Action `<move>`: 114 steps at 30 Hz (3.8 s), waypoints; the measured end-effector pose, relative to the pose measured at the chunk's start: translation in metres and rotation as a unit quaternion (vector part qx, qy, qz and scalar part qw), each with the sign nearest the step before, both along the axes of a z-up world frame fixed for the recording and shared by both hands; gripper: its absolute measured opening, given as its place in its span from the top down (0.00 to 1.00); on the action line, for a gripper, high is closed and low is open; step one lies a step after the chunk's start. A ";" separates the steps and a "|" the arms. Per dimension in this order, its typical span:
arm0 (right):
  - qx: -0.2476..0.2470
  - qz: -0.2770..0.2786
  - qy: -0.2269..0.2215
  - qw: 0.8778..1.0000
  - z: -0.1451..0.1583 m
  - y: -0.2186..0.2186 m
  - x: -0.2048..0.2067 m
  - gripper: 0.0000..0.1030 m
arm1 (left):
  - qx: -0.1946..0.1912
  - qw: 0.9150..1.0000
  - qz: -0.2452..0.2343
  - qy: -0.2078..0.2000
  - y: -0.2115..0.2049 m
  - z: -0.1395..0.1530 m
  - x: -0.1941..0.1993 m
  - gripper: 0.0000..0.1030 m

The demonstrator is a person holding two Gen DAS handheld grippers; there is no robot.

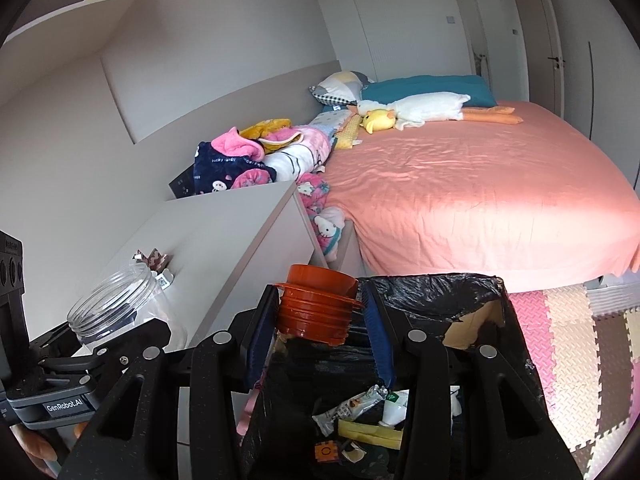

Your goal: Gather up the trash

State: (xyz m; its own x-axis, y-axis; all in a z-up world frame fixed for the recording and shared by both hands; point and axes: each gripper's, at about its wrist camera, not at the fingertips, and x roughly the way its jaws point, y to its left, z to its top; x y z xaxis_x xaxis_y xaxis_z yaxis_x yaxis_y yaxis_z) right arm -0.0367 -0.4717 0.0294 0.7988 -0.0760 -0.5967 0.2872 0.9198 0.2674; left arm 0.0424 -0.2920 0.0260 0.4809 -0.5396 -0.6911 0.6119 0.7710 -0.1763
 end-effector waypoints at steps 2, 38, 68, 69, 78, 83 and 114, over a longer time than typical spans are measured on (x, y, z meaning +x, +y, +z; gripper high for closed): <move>0.000 -0.007 0.000 1.000 0.000 -0.006 -0.005 0.56 | 0.003 1.000 -0.011 0.001 -0.007 -0.002 -0.005 0.18; 0.036 -0.055 -0.009 0.998 -0.004 -0.021 -0.007 0.15 | 0.021 0.993 -0.113 0.028 -0.007 -0.027 -0.013 0.05; 0.031 0.037 0.032 0.998 -0.032 0.086 0.090 0.15 | 0.045 0.999 -0.023 -0.019 0.107 -0.034 0.064 0.05; 0.031 0.039 0.032 0.998 -0.032 0.089 0.092 0.15 | 0.046 0.999 -0.020 -0.018 0.110 -0.034 0.068 0.05; 0.030 0.050 0.041 0.997 -0.039 0.105 0.116 0.15 | 0.058 0.998 0.003 -0.021 0.138 -0.036 0.100 0.05; 0.029 0.057 0.046 0.997 -0.044 0.113 0.128 0.15 | 0.062 0.998 0.015 -0.012 0.149 -0.040 0.118 0.05; 0.027 0.083 0.053 0.995 -0.057 0.142 0.164 0.15 | 0.103 0.992 0.059 0.034 0.167 -0.077 0.176 0.31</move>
State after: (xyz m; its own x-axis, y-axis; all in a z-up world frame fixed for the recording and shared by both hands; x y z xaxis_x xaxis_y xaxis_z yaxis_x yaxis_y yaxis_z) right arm 0.1275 -0.3297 -0.0275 0.7302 0.0853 -0.6779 0.1621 0.9422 0.2932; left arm 0.2188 -0.1251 -0.0512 0.4812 -0.3261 -0.8137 0.5076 0.8604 -0.0446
